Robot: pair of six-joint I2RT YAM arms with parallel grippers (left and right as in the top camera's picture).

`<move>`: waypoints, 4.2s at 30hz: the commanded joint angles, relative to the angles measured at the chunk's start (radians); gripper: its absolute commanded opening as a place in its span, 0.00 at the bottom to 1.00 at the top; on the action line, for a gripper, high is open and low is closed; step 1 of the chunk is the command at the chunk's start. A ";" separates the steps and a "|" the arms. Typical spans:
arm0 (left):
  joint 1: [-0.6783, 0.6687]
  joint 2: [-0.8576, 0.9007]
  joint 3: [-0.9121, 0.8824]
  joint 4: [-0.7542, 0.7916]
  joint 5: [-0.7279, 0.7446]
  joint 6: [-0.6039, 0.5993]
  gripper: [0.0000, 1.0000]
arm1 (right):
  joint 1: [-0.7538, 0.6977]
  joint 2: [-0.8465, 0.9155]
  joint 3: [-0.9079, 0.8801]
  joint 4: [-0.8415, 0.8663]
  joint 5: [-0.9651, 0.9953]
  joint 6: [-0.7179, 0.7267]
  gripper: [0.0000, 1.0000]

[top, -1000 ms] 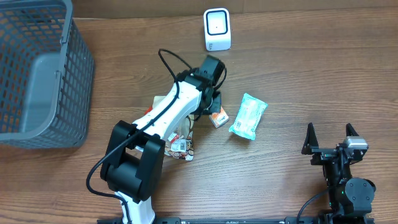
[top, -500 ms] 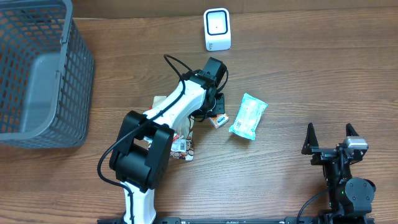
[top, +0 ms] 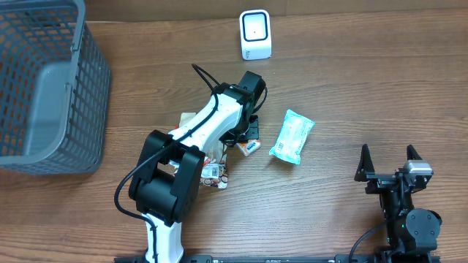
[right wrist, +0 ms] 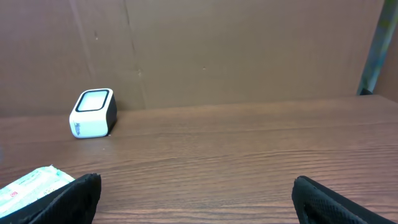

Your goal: Scan the item barcode

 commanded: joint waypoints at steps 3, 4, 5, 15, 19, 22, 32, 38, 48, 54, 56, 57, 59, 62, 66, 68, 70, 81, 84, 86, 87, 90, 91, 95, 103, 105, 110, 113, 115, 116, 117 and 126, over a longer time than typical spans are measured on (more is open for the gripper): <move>0.007 0.019 -0.006 -0.005 -0.029 -0.018 0.06 | -0.004 -0.010 -0.010 0.004 0.008 0.003 1.00; 0.008 0.019 -0.006 -0.004 -0.019 -0.018 0.04 | -0.004 -0.010 -0.010 0.004 0.008 0.003 1.00; 0.011 0.019 -0.005 -0.003 -0.007 -0.022 0.04 | -0.004 -0.010 -0.010 0.004 0.008 0.003 1.00; 0.025 0.019 -0.005 0.130 0.196 0.093 0.04 | -0.004 -0.010 -0.010 0.004 0.008 0.003 1.00; 0.023 0.017 0.005 0.164 0.234 0.122 0.04 | -0.004 -0.010 -0.010 0.004 0.008 0.003 1.00; 0.035 0.011 0.051 0.127 0.251 0.113 0.04 | -0.004 -0.010 -0.010 0.004 0.008 0.003 1.00; 0.043 0.014 0.067 0.023 0.241 0.083 0.04 | -0.004 -0.010 -0.010 0.004 0.008 0.003 1.00; 0.046 0.015 0.055 0.019 0.235 0.047 0.04 | -0.004 -0.010 -0.010 0.004 0.008 0.003 1.00; 0.043 0.015 0.037 -0.002 0.141 0.024 0.04 | -0.004 -0.010 -0.010 0.004 0.008 0.003 1.00; 0.042 0.015 0.001 0.072 0.149 0.016 0.04 | -0.004 -0.010 -0.010 0.004 0.008 0.003 1.00; 0.044 0.015 0.001 0.071 0.162 0.016 0.04 | -0.004 -0.010 -0.010 0.004 0.008 0.003 1.00; 0.047 0.015 0.002 0.071 0.179 0.017 0.04 | -0.004 -0.010 -0.010 0.004 0.008 0.003 1.00; 0.055 0.015 0.002 0.069 0.209 0.017 0.04 | -0.004 -0.010 -0.010 0.004 0.008 0.003 1.00; 0.068 0.014 0.002 0.070 0.233 0.017 0.04 | -0.004 -0.010 -0.010 0.004 0.008 0.003 1.00; 0.074 0.014 0.002 0.070 0.220 0.017 0.04 | -0.004 -0.010 -0.010 0.004 0.008 0.003 1.00; 0.074 0.015 0.002 0.068 0.202 0.017 0.04 | -0.004 -0.010 -0.010 0.004 0.008 0.003 1.00; 0.074 0.016 0.002 0.067 0.194 0.017 0.04 | -0.004 -0.010 -0.010 0.004 0.008 0.003 1.00; 0.069 0.018 -0.027 0.068 0.157 0.016 0.04 | -0.004 -0.010 -0.010 0.004 0.008 0.003 1.00; 0.071 0.018 -0.031 0.072 0.161 0.016 0.04 | -0.004 -0.010 -0.010 0.004 0.008 0.003 1.00; 0.077 0.011 -0.019 0.069 0.168 0.016 0.04 | -0.004 -0.010 -0.010 0.004 0.008 0.003 1.00; 0.081 0.008 -0.011 0.065 0.171 0.016 0.04 | -0.004 -0.010 -0.010 0.004 0.008 0.003 1.00; 0.092 -0.006 -0.002 0.062 0.171 0.007 0.04 | -0.004 -0.010 -0.010 0.004 0.008 0.003 1.00; 0.097 -0.008 -0.002 0.061 0.178 0.001 0.04 | -0.004 -0.010 -0.010 0.004 0.008 0.003 1.00; 0.103 -0.008 -0.002 0.068 0.243 0.002 0.04 | -0.004 -0.010 -0.010 0.004 0.008 0.003 1.00; 0.152 -0.009 0.029 0.070 0.392 0.002 0.04 | -0.004 -0.010 -0.010 0.004 0.008 0.003 1.00; 0.162 -0.009 0.029 0.070 0.425 0.002 0.04 | -0.004 -0.010 -0.010 0.004 0.008 0.003 1.00; 0.160 -0.009 0.029 0.067 0.422 0.002 0.04 | -0.004 -0.010 -0.010 0.004 0.008 0.003 1.00; 0.149 -0.009 0.028 0.074 0.421 0.002 0.04 | -0.004 -0.010 -0.010 0.004 0.008 0.003 1.00; 0.141 -0.009 0.028 0.075 0.412 0.001 0.04 | -0.004 -0.010 -0.010 0.004 0.008 0.003 1.00; 0.136 -0.009 0.028 0.075 0.403 -0.003 0.04 | -0.004 -0.010 -0.010 0.004 0.008 0.003 1.00; 0.133 -0.009 0.028 0.074 0.393 -0.011 0.04 | -0.004 -0.010 -0.010 0.004 0.008 0.003 1.00; 0.111 -0.009 0.011 0.075 0.317 -0.029 0.04 | -0.004 -0.010 -0.010 0.004 0.008 0.003 1.00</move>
